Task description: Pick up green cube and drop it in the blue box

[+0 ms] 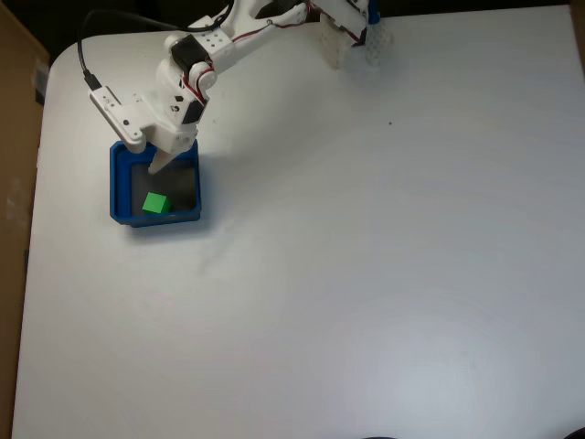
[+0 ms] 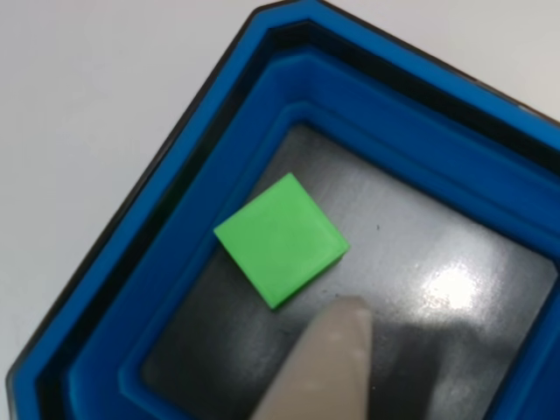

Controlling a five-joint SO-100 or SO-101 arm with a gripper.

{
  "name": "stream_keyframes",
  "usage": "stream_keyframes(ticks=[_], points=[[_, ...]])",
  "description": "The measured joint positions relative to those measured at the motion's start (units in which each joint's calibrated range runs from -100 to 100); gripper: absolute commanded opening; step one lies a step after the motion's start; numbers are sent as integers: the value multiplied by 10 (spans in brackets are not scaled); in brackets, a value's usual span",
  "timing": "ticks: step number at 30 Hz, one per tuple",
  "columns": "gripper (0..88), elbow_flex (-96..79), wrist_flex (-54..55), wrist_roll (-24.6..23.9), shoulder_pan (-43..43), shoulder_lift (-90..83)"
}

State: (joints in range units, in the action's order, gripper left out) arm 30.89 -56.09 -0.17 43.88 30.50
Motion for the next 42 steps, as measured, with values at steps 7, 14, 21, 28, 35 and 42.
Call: stream_keyframes(ticks=[7,14,21,28,35,42], points=[[207,-47,-1,0,3,-24],[180,-198,-1,0,3,-152],[72,-338,-1,0,3,-287],[33,-479,-1,0,3,-428],[15,-627,-1,0,3,-588],[15,-775,-1,0,3,-770]])
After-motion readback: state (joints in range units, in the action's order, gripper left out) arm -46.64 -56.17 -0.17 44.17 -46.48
